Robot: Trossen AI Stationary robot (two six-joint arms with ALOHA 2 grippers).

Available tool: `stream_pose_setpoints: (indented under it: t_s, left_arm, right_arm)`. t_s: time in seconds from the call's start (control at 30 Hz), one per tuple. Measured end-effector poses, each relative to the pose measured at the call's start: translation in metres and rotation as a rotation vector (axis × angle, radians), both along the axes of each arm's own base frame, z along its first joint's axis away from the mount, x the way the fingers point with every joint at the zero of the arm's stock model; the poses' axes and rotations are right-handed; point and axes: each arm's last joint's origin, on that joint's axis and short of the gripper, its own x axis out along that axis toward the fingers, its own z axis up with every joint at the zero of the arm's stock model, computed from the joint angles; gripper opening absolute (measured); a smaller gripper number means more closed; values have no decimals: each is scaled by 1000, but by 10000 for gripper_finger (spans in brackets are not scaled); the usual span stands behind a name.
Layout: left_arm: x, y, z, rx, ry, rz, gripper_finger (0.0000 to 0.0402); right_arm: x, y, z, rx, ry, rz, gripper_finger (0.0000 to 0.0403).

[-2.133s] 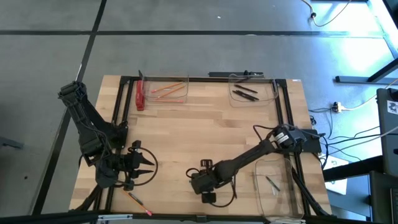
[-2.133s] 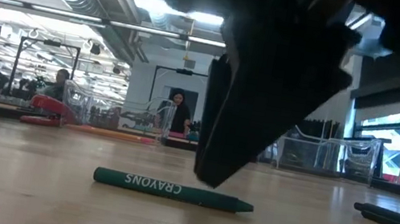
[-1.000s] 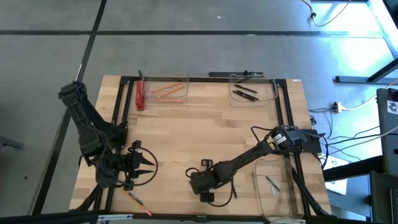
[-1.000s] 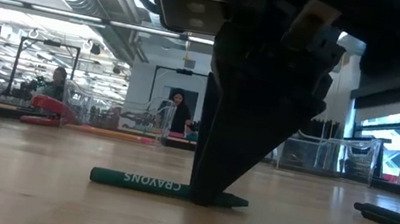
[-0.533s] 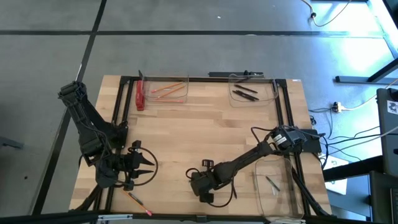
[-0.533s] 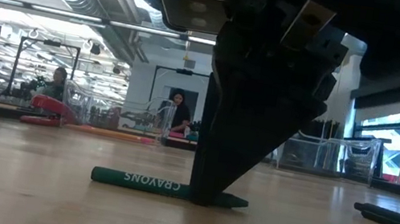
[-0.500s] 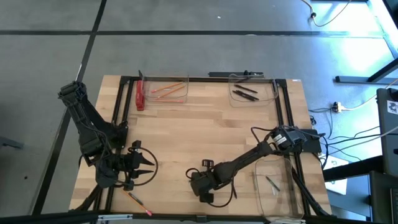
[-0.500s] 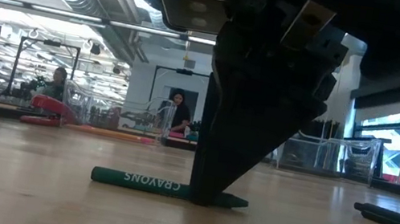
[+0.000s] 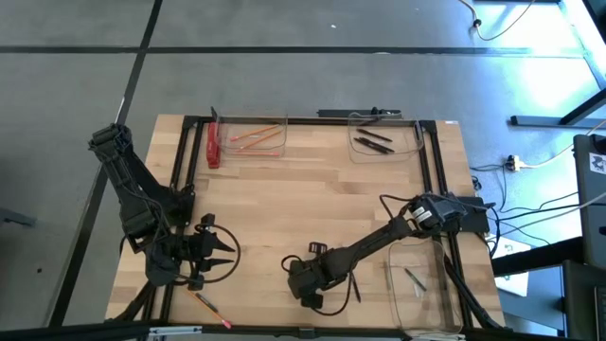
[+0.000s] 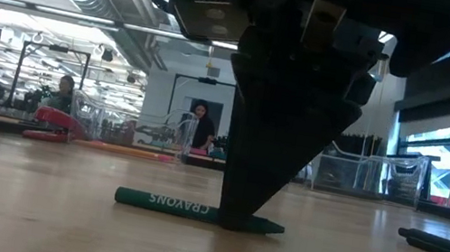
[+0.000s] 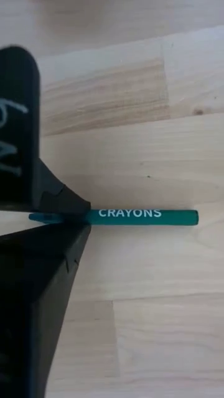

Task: Sort crayons/erasers/pens/pencils in bins
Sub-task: Put the right green crayon into the bottom transparent bin

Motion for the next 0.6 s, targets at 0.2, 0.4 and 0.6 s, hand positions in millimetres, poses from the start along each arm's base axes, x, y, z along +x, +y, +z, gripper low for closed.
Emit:
stream_pose_setpoints:
  t_s: [0.2, 0.4, 0.6]
  left_arm:
    - [0, 0, 0, 1, 1, 0, 110]
    - [0, 1, -1, 8, 5, 0, 110]
    - [0, 1, -1, 8, 5, 0, 110]
  right_arm:
    - [0, 0, 0, 1, -1, -1, 23]
    - [0, 0, 1, 5, -3, -9, 22]
    - [1, 1, 1, 18, -6, -46, 23]
